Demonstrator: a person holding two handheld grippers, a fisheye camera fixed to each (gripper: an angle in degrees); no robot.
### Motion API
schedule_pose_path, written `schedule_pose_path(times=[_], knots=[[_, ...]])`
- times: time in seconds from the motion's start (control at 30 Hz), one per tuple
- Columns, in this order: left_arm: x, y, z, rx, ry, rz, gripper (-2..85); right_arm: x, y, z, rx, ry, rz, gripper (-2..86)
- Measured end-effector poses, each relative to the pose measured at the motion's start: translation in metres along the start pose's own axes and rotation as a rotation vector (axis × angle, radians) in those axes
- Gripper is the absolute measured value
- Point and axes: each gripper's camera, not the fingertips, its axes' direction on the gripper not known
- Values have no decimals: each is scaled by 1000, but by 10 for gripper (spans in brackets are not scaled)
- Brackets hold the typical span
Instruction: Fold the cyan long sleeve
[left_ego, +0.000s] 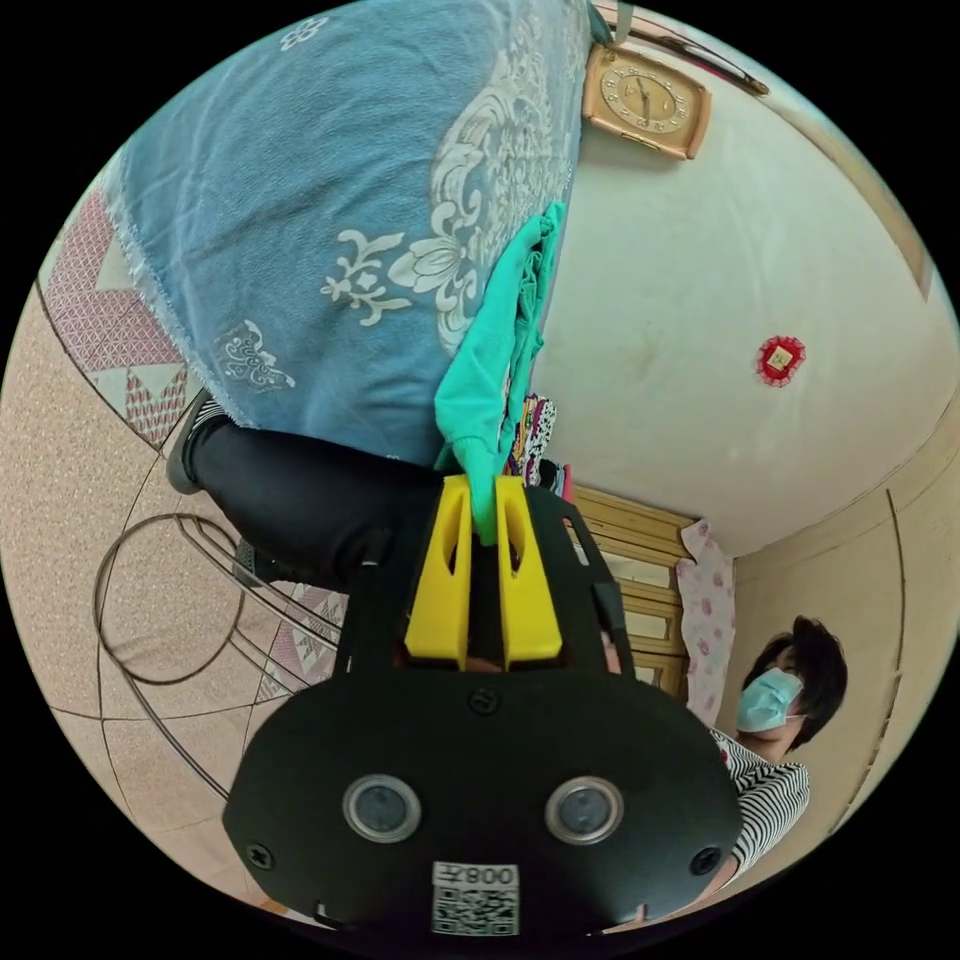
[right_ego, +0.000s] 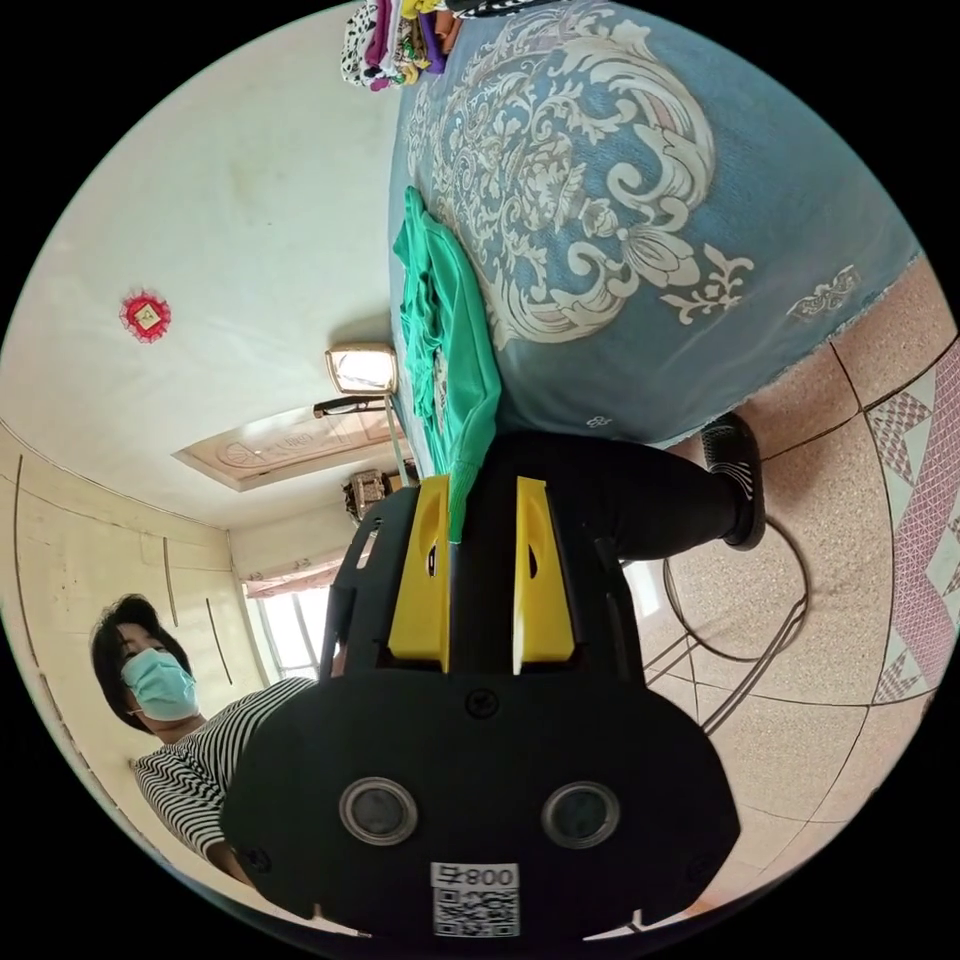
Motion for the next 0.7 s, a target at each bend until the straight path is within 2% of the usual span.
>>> schedule_pose_path(times=[0.3, 0.7], knots=[[30, 31, -34, -1, 32, 31, 30, -32, 21, 10, -14, -33, -65, 114], [70, 62, -63, 2, 8, 43, 26, -111, 57, 52, -83, 436, -213, 61]])
